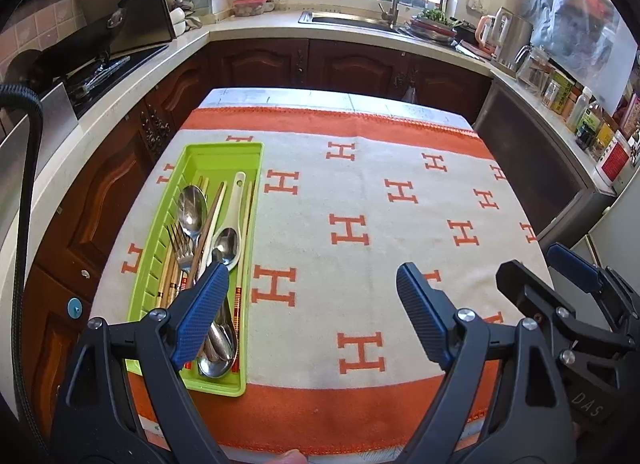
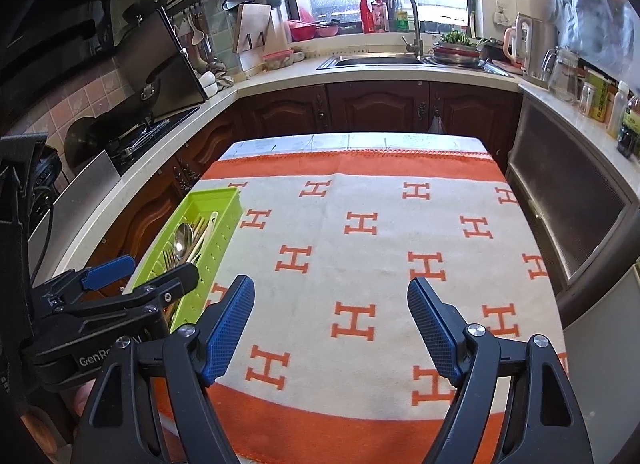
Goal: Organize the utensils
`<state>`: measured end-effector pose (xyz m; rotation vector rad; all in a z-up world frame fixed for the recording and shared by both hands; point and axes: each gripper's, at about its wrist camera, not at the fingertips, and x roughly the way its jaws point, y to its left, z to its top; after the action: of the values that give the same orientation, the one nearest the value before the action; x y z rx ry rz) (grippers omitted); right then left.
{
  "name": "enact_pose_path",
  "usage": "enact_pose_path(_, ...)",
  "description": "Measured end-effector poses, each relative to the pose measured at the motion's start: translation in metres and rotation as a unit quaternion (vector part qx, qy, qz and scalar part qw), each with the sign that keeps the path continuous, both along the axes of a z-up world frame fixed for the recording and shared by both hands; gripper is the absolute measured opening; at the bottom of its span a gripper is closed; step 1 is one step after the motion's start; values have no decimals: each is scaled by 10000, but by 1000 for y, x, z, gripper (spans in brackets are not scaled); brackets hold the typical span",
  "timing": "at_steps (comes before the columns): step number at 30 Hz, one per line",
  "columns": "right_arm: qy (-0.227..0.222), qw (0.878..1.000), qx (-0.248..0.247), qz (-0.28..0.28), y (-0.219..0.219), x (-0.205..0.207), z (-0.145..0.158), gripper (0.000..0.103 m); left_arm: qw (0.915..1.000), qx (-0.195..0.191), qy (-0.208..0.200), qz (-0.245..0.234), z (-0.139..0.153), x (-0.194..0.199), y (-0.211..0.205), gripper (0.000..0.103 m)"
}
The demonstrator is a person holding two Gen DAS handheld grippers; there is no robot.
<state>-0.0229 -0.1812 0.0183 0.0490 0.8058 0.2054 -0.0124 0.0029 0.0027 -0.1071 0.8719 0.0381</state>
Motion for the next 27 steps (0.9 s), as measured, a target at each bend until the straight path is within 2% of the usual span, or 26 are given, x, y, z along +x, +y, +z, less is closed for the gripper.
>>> enact_pose_path(9,166,9998,62,-24,-4,13,-13,80,9999,109,95,4,-6,4,-7,84)
enact_pose_path(27,137,9998,73,-126,-10,13,-14,80,9997,235,22,-33,0,7,-17,84)
